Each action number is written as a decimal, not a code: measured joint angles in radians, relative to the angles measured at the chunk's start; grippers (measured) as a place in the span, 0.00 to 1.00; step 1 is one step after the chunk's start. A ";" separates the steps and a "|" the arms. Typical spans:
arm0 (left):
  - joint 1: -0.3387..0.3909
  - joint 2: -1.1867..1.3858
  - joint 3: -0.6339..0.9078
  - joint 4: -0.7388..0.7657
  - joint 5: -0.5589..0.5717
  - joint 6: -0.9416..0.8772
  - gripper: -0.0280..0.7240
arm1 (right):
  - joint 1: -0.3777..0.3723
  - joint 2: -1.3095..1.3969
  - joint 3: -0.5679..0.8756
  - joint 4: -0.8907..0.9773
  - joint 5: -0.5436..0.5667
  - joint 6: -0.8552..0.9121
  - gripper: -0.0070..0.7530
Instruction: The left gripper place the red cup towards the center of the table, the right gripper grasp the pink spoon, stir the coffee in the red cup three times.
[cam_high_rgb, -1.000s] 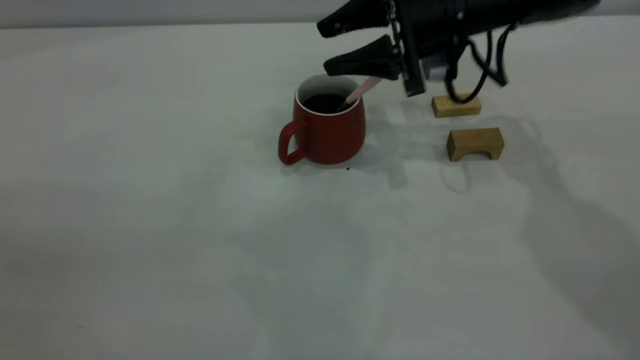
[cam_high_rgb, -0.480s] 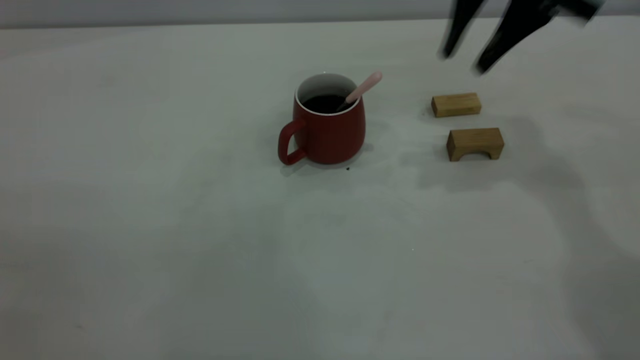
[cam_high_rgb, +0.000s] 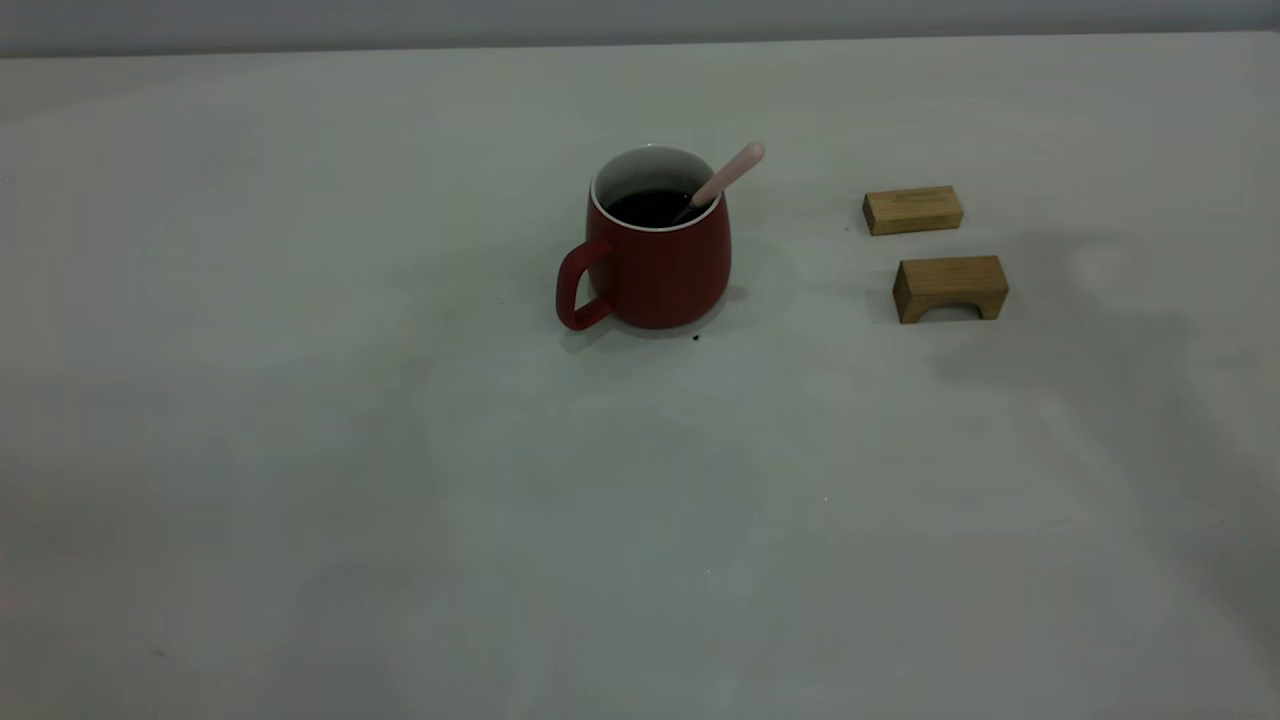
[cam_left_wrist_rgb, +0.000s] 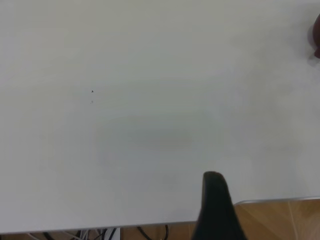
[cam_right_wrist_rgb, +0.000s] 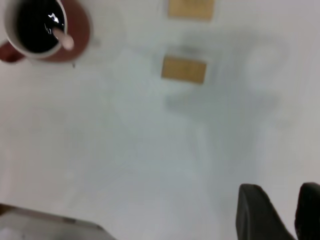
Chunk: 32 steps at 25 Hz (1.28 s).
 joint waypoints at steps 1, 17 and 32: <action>0.000 0.000 0.000 0.000 0.000 0.000 0.82 | 0.000 -0.027 0.000 0.000 0.002 0.000 0.31; 0.000 0.000 0.000 0.000 0.000 0.000 0.82 | 0.000 -0.740 0.390 0.001 0.012 -0.007 0.32; 0.000 0.000 0.000 0.000 0.000 0.000 0.82 | -0.182 -1.557 1.010 -0.004 -0.067 -0.007 0.32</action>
